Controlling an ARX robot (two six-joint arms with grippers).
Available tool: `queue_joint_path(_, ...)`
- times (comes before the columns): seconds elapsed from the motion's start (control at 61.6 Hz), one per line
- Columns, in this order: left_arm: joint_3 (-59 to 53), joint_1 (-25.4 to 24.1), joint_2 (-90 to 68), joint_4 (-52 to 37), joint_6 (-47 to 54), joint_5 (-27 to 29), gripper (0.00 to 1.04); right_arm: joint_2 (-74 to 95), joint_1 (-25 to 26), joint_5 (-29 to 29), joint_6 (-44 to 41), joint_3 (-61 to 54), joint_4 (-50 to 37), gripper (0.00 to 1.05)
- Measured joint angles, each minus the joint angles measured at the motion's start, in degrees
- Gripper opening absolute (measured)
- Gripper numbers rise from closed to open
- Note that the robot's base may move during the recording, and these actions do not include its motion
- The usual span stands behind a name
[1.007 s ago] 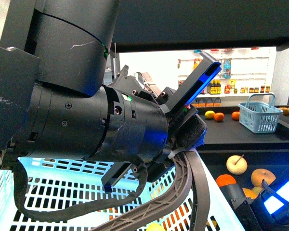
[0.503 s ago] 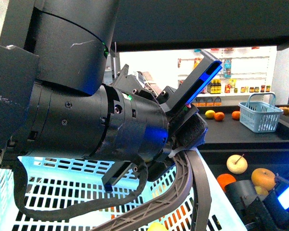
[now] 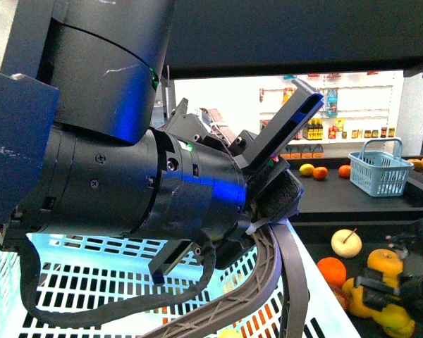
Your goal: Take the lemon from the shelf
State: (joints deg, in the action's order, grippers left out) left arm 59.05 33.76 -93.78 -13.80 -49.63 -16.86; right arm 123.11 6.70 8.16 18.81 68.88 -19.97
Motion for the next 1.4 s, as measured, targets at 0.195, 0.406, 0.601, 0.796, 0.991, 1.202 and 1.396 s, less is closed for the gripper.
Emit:
queue_joint_path(0.195, 0.0, 0.0, 0.0, 0.0, 0.0, 0.0, 0.13, -15.0, -3.5, 6.8, 4.9, -5.0, 2.6, 0.66)
queue_joint_path(0.406, 0.0, 0.0, 0.0, 0.0, 0.0, 0.0, 0.12, -22.8, -10.1, 9.0, 9.0, -7.9, 3.7, 0.66)
queue_joint_path(0.601, 0.0, 0.0, 0.0, 0.0, 0.0, 0.0, 0.12, -22.5, -15.5, 7.8, 10.3, -9.8, 4.3, 0.66)
queue_joint_path(0.796, 0.0, 0.0, 0.0, 0.0, 0.0, -0.1, 0.12, -21.5, -19.5, 6.4, 10.3, -11.7, 4.1, 0.66)
queue_joint_path(0.991, 0.0, 0.0, -0.1, 0.0, -0.4, -0.3, 0.12, -21.0, -20.1, 4.9, 10.7, -12.8, 1.5, 0.90)
queue_joint_path(1.202, 0.0, 0.3, -0.1, 0.0, -1.0, -1.3, 0.12, -22.6, -18.8, 5.1, 10.0, -14.6, -0.2, 0.97)
queue_joint_path(1.396, 0.7, 1.0, 0.1, -0.2, -0.7, -2.6, 0.12, -30.4, -15.9, -0.5, 6.2, -18.9, -0.5, 0.97)
